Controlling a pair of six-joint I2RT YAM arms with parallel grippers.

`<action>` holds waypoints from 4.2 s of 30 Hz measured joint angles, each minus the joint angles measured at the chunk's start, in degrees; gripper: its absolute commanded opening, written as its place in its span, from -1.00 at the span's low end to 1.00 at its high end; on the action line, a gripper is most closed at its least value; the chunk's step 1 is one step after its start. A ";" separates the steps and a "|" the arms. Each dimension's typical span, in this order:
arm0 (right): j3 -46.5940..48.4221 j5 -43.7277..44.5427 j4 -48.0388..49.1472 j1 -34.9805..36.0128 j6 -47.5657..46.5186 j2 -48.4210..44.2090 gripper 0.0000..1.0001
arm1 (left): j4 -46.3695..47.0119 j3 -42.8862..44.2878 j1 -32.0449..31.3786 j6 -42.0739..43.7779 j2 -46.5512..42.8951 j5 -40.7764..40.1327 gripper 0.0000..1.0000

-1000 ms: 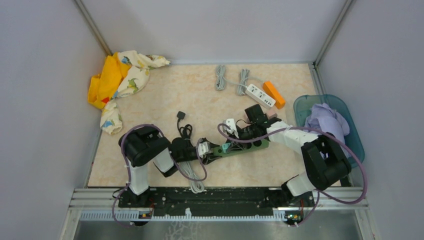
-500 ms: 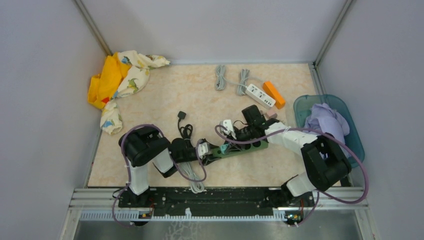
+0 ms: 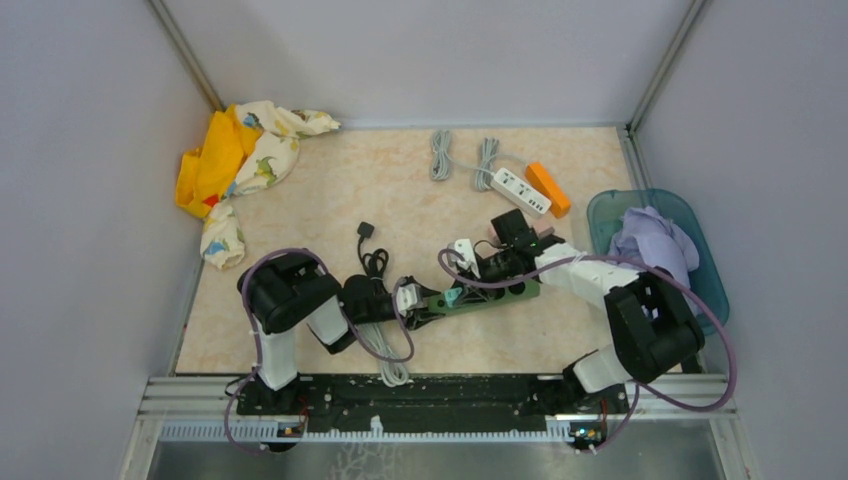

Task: Pull the plug off the socket
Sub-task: Remove the plug from the socket.

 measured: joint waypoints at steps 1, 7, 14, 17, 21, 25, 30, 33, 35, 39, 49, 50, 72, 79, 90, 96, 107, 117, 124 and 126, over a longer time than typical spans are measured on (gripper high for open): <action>-0.04 0.52 0.42 0.63 0.37 0.00 -1.00 | -0.04 -0.20 0.00 0.00 0.00 0.20 -0.99; -1.81 4.83 8.22 3.32 11.41 0.00 -1.00 | -0.33 -1.18 0.20 -0.02 0.02 -0.09 -0.99; -1.73 2.27 7.48 0.92 10.32 0.00 -1.00 | -0.04 -0.92 0.37 0.00 0.00 -0.39 -0.99; -1.62 -0.98 3.15 -0.02 3.43 0.00 -1.00 | -0.04 -0.57 -0.02 0.00 0.00 0.26 -0.99; -1.99 2.32 6.40 3.10 7.52 -0.20 -1.00 | -0.44 -1.01 -0.15 0.00 0.02 0.50 -0.99; -3.15 5.90 13.31 4.68 16.74 -0.63 -1.00 | -0.09 -1.57 0.66 -0.07 0.00 0.17 -0.99; -5.16 5.07 18.82 2.21 22.69 -0.66 -1.00 | -0.09 -1.44 0.83 -0.04 0.00 -0.63 -0.99; -5.49 0.61 17.42 -0.94 19.50 -0.66 -1.00 | -0.04 -0.52 0.61 -0.04 0.00 -0.42 -0.99; -5.16 -1.97 13.86 -2.34 13.68 -0.68 -1.00 | -0.02 -0.11 0.35 0.02 0.00 -0.15 -0.99; -3.13 -3.93 4.66 -3.02 3.87 -0.44 -1.00 | 0.11 -0.13 -0.13 0.13 0.00 0.24 -0.99; -2.56 0.74 5.42 -0.66 4.81 -1.20 -1.00 | 0.11 -0.42 -0.02 0.15 0.00 0.13 -0.99; -2.56 0.85 5.81 -0.55 5.90 -1.31 -1.00 | 0.13 -0.42 0.04 0.15 0.00 0.15 -0.99; 0.94 -1.33 -2.80 -2.95 1.70 -1.29 -1.00 | 0.37 0.74 0.00 0.15 -0.39 0.74 -0.99; 0.85 -1.31 -1.92 -2.95 3.08 -1.29 -1.00 | 0.39 0.74 0.00 0.15 -0.39 0.74 -0.99; -0.28 0.76 3.82 -1.95 10.86 -1.27 -1.00 | 0.31 0.52 0.09 -0.04 -0.39 0.39 -0.94; -0.28 0.81 4.26 -1.14 11.10 -0.04 -1.00 | 0.31 -0.31 0.09 -0.28 -0.33 0.09 0.38; -0.20 2.56 10.03 2.58 13.46 1.27 -1.00 | 0.33 -1.84 0.04 -0.55 1.11 0.22 0.82; 1.16 2.73 9.60 2.91 14.14 1.27 -1.00 | 0.31 -1.84 0.02 -0.57 1.18 0.20 0.79; 2.01 5.16 10.86 -6.47 17.53 -1.53 -1.00 | 0.33 -1.84 0.02 -0.68 1.20 0.15 0.83; 1.88 7.78 12.85 -10.12 19.52 -3.26 -0.99 | 0.33 -1.84 0.02 -0.68 1.20 0.13 0.84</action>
